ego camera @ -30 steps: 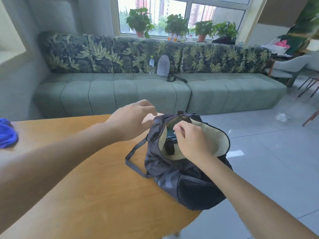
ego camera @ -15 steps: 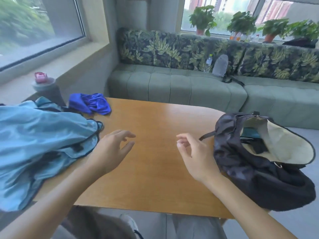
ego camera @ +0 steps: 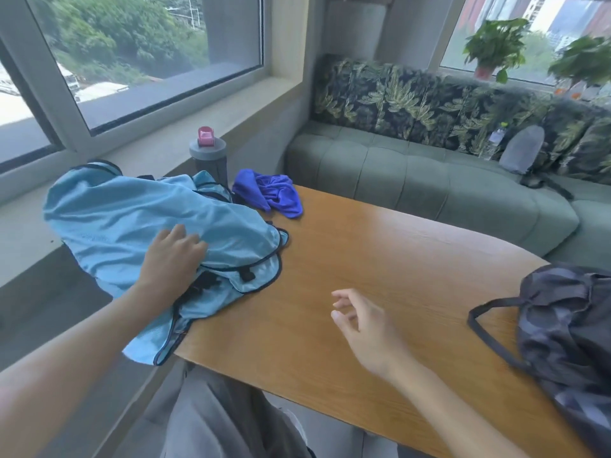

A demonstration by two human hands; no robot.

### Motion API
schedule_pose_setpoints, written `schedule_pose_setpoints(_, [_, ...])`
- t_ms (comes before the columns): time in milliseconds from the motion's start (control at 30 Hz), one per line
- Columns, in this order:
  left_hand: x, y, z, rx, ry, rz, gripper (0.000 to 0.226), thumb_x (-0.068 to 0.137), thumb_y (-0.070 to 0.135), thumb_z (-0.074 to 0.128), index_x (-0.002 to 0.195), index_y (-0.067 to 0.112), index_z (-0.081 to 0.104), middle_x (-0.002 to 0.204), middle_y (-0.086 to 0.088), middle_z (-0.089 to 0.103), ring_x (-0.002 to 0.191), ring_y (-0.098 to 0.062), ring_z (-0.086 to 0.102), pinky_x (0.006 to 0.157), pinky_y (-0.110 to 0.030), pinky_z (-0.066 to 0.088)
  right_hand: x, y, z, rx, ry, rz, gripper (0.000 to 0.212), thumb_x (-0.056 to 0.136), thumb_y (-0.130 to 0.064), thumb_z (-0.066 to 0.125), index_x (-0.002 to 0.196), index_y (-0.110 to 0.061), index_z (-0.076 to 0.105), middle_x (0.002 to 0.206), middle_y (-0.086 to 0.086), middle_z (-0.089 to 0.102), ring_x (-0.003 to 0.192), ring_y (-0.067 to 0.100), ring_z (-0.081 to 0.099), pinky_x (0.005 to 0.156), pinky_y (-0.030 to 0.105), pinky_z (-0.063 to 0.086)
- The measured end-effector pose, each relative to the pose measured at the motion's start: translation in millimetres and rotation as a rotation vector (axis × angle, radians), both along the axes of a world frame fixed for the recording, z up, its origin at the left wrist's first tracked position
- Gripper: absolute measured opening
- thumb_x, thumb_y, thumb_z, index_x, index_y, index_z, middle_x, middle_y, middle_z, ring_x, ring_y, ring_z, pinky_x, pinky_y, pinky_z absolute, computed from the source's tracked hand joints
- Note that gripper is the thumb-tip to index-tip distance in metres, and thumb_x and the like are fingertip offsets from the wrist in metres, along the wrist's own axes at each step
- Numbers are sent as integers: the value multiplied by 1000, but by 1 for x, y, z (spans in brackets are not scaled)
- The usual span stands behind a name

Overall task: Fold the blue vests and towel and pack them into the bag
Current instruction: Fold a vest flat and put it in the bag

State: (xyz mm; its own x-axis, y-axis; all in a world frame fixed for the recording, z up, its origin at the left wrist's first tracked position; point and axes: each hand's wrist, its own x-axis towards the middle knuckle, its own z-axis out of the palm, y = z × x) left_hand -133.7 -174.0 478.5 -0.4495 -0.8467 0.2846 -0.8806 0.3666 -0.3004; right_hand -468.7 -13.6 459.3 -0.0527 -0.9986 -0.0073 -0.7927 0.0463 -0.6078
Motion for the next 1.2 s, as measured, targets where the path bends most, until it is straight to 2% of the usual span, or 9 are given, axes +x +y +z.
schedule_pose_setpoints(200, [-12, -4, 42, -68, 80, -112, 28, 74, 0, 83, 73, 10, 57, 68, -8, 60, 68, -35, 60, 59, -44, 49, -2, -10, 1, 41, -26, -39, 26, 102, -43, 50, 127, -42, 53, 113, -26, 61, 101, -4, 60, 89, 32, 53])
schedule_pose_setpoints(433, [-91, 12, 196, -102, 778, -204, 25, 107, 30, 43, 100, 9, 56, 90, -15, 66, 82, -39, 58, 72, -47, 46, -3, -29, 44, -120, -204, -155, 14, 101, -31, 57, 113, -37, 62, 103, -19, 67, 96, -8, 59, 77, 15, 45])
schedule_pose_setpoints(667, [-172, 20, 319, 109, 1374, -448, 36, 103, 26, 52, 68, 24, 45, 58, 13, 38, 51, -1, 34, 51, -20, 29, -23, -11, 131, -354, -611, -169, 35, 100, -54, 47, 128, -36, 55, 112, -25, 67, 107, -8, 60, 85, 22, 49])
schedule_pose_setpoints(767, [-195, 11, 340, 242, 1563, -494, 38, 99, 26, 51, 64, 26, 37, 59, 8, 30, 57, -14, 30, 56, -28, 25, -41, 3, 160, -463, -533, -179, 8, 101, -36, 59, 100, -29, 62, 87, -18, 68, 81, 1, 64, 70, 25, 49])
schedule_pose_setpoints(867, [-208, -11, 337, 350, 1649, -469, 37, 98, 32, 52, 64, 27, 38, 64, 1, 31, 63, -19, 30, 59, -34, 26, -64, 17, 182, -565, -383, -252, 29, 101, -21, 58, 73, -16, 54, 58, -10, 54, 54, 9, 45, 58, 31, 35])
schedule_pose_setpoints(967, [-224, -39, 307, 374, 1690, -363, 33, 97, 32, 54, 68, 23, 42, 66, -1, 36, 66, -20, 35, 61, -33, 30, -97, 25, 207, -588, -461, -274, 34, 103, -34, 58, 97, -1, 63, 81, 24, 66, 67, 41, 54, 66, 38, 40])
schedule_pose_setpoints(1067, [-236, -58, 237, 307, 1499, -122, 20, 100, 24, 52, 85, 17, 63, 80, -1, 64, 69, -17, 55, 62, -30, 43, -149, 7, 223, -483, -666, -393, 22, 106, -26, 53, 116, -15, 69, 107, 8, 76, 90, 24, 73, 81, 45, 57])
schedule_pose_setpoints(1133, [-240, -56, 186, 288, 1360, -40, 16, 99, 20, 50, 101, 18, 66, 96, 0, 70, 87, -21, 62, 77, -32, 48, -177, -6, 222, -268, -894, -383, 43, 106, -14, 51, 149, -15, 46, 142, 8, 60, 121, 23, 63, 101, 44, 52])
schedule_pose_setpoints(1200, [-242, -40, 142, 297, 1292, -46, 16, 99, 17, 52, 102, 18, 67, 96, 3, 69, 90, -19, 61, 78, -29, 41, -191, -8, 196, -48, -797, -407, 72, 105, -13, 53, 163, -21, 11, 160, 4, 34, 141, 23, 41, 112, 39, 38])
